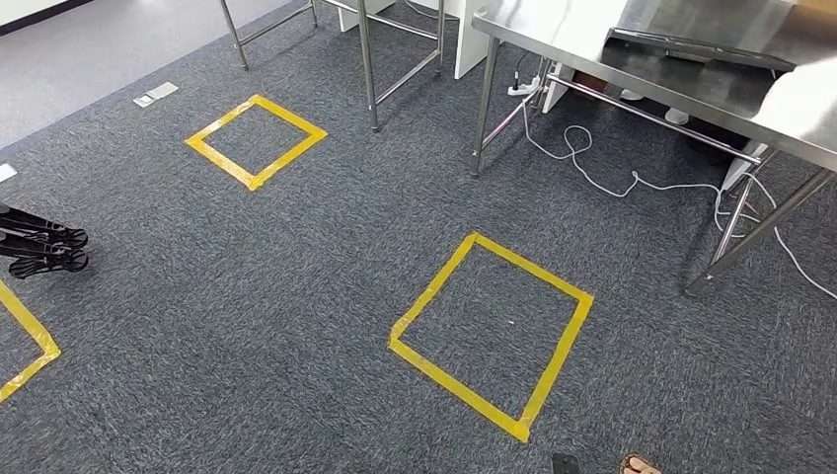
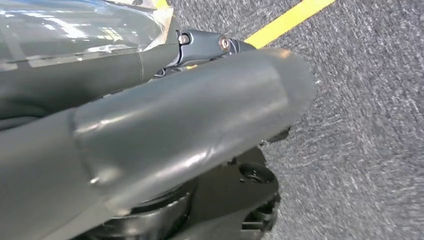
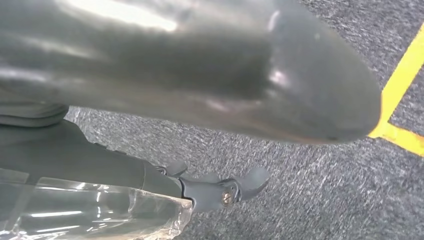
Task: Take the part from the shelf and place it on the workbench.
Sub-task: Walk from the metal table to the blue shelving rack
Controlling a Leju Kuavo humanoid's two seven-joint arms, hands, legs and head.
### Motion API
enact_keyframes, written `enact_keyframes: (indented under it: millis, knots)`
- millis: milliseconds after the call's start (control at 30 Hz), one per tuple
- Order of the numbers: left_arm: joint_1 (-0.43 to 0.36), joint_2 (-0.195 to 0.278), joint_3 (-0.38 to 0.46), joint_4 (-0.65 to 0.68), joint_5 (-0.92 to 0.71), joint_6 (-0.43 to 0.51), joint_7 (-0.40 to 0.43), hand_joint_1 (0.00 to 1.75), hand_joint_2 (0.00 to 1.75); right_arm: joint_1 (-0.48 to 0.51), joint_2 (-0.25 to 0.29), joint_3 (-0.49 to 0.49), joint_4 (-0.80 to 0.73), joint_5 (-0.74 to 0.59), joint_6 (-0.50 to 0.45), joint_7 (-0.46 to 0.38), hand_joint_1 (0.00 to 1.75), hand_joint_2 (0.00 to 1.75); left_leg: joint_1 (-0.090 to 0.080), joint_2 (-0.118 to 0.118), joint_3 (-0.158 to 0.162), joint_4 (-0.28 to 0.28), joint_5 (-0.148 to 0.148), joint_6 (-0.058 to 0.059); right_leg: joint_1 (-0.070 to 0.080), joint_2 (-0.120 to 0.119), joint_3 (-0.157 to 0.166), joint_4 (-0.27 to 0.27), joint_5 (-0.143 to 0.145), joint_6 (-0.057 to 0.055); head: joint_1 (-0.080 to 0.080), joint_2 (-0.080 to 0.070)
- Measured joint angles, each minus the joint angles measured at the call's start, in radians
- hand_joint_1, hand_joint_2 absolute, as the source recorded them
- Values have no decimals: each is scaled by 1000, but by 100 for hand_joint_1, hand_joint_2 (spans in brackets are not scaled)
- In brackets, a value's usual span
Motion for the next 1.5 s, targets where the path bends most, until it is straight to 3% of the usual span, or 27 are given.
enact_keyframes:
  millis: [33, 100, 167, 233, 267, 300, 367, 400, 467, 533, 567, 633, 700, 767, 833, 900, 933, 1000, 1067, 1133, 1200, 1267, 1300, 1333, 1400, 1433, 1500]
  knots:
    - [0, 0, 0, 0, 0, 3, 1, 0, 0, -3, 0, 0, 0, 3, 0, 3, 0, 0, 0, -10, 2, -6, 2, 9, 0, -4, 4, -1, -2, 6, 0, 0]
    - [0, -1, 1, 0, 1, 7, 2, 0, 0, -7, -1, 0, 0, 9, -1, 7, 0, 0, 1, -29, 12, -22, 11, 25, -1, 24, -2, 26, -22, 10, 2, 0]
    - [-1, -2, 1, 0, 2, 9, 2, 0, 0, -6, -3, 0, 0, 12, -2, 13, 0, 0, 1, -50, 18, -32, 16, 37, -2, 71, -53, 136, -74, 0, 4, 0]
    - [-2, -2, 1, 0, 2, 10, 1, 0, 0, -3, -5, 0, 1, 12, -2, 19, 0, 0, -1, -77, 18, -32, 15, 42, -3, 89, -124, 265, -120, -7, 5, 0]
    - [-1, -2, 1, 0, 2, 10, 0, 0, 0, -1, -6, 0, 1, 12, -3, 21, 0, 0, -1, -91, 19, -31, 15, 42, -3, 92, -142, 288, -120, -2, 6, 0]
    - [0, -2, 1, 0, 2, 10, 0, 0, 0, 0, -7, 0, 1, 13, -3, 22, 0, 0, -2, -106, 21, -30, 14, 41, -3, 95, -140, 270, -102, 7, 6, 0]
    - [1, -3, 1, 0, 2, 10, 0, 0, 0, -1, -10, 0, 2, 15, -4, 23, 0, 0, -1, -133, 23, -27, 11, 37, -6, 113, -90, 137, -32, 25, 6, 0]
    - [1, -3, 1, 0, 2, 10, -1, 0, 0, -1, -10, 0, 2, 15, -4, 23, 0, 0, -3, -145, 23, -23, 8, 32, -7, 128, -64, 72, -2, 28, 7, 0]
    - [2, -3, 1, 0, 1, 10, -2, 0, 0, -4, -10, 0, 3, 15, -4, 24, 0, 0, -6, -161, 20, -17, 4, 23, -7, 148, -39, 11, 24, 19, 6, 0]
    - [5, -2, 1, 0, 1, 10, -2, 0, 0, -7, -9, 0, 4, 14, -5, 24, 0, 0, -6, -172, 17, -16, 4, 15, -5, 138, -36, 12, 27, 4, 5, 0]
    - [7, -1, 1, 0, 1, 11, -2, 0, 0, -7, -9, 0, 4, 13, -6, 24, 0, 0, -5, -165, 15, -12, -1, 11, -7, 131, -33, 10, 28, -2, 4, 0]
    - [7, -1, 1, 0, 1, 11, -2, 0, 0, -5, -8, 0, 4, 12, -7, 24, 0, 0, -3, -119, -9, 45, -38, 1, -11, 113, -28, 7, 28, -16, 2, 0]
    - [5, -1, 1, 0, 1, 11, -2, 0, 0, -1, -8, 0, 4, 11, -7, 23, 0, 0, 2, -68, -72, 176, -103, -9, -6, 89, -25, 6, 25, -27, 1, 0]
    - [4, -2, 1, 0, 1, 11, -2, 0, 0, 2, -8, 0, 4, 10, -7, 23, 0, 0, 6, -55, -130, 279, -133, -14, -1, 64, -24, 7, 21, -31, 1, 0]
    - [6, -1, 1, 0, 1, 13, -2, 0, 0, 1, -8, 0, 4, 11, -8, 22, 0, 0, 7, -48, -115, 238, -91, -10, 2, 43, -20, 6, 17, -34, 1, 0]
    - [5, -1, 1, 0, 1, 15, -2, 0, 0, -1, -6, 0, 4, 12, -8, 22, 0, 0, -1, -13, -42, 97, -28, 7, 6, 26, -13, 6, 12, -32, 1, 0]
    - [4, -1, 1, 0, 1, 16, -2, 0, 0, -1, -4, 0, 4, 12, -8, 22, 0, 0, -6, 7, -13, 42, -10, 15, 9, 19, -10, 6, 8, -29, 2, 0]
    - [1, 0, 1, 0, 1, 18, -2, 0, 0, -1, -2, 0, 4, 12, -8, 22, 0, 0, -17, 25, 7, -1, -6, 27, 12, 1, -6, 4, 4, -21, 2, 0]
    - [1, -1, 1, 0, 1, 18, -2, 0, 0, -3, 1, 0, 4, 12, -9, 23, 0, 0, -16, 1, 11, -15, 2, 34, 13, -12, 0, 2, 0, -13, 2, 0]
    - [1, -3, 1, 0, 1, 19, -2, 0, 0, -4, 1, 0, 3, 13, -9, 23, 0, 0, -8, -22, 25, -39, 15, 43, 14, 22, -13, 40, -25, -11, 3, 0]
    - [-1, -5, 2, 0, 1, 20, -1, 0, 0, -2, -2, 0, 4, 14, -9, 23, 0, 0, -4, -46, 32, -50, 22, 48, 11, 75, -71, 161, -78, -18, 5, 0]
    - [-1, -6, 2, 0, 0, 19, -1, 0, 0, 1, -3, 0, 4, 13, -10, 24, 0, 0, -4, -75, 32, -49, 22, 48, 7, 92, -137, 279, -116, -16, 6, 0]
    - [0, -6, 2, 0, 0, 19, -1, 0, 0, 3, -4, 0, 4, 12, -10, 25, 0, 0, -3, -90, 32, -48, 22, 47, 4, 94, -149, 293, -112, -8, 6, 0]
    - [1, -7, 2, 0, 0, 18, -1, 0, 0, 4, -4, 0, 4, 12, -11, 25, 0, 0, -2, -103, 34, -47, 21, 45, 0, 96, -140, 262, -89, 4, 6, 0]
    - [2, -8, 2, 0, 0, 18, 0, 0, 0, 4, -6, 0, 4, 12, -12, 26, 0, 0, 2, -129, 33, -37, 15, 35, -11, 118, -84, 122, -21, 30, 7, 0]
    - [2, -8, 2, 0, 0, 18, 0, 0, 0, 4, -6, 0, 5, 13, -12, 26, 0, 0, 2, -140, 31, -28, 9, 27, -15, 131, -60, 62, 5, 33, 8, 0]
    - [2, -7, 2, 0, 0, 18, 1, 0, 0, 1, -5, 0, 5, 13, -13, 27, 0, 0, -1, -153, 24, -16, 1, 14, -16, 144, -41, 17, 23, 22, 8, 0]
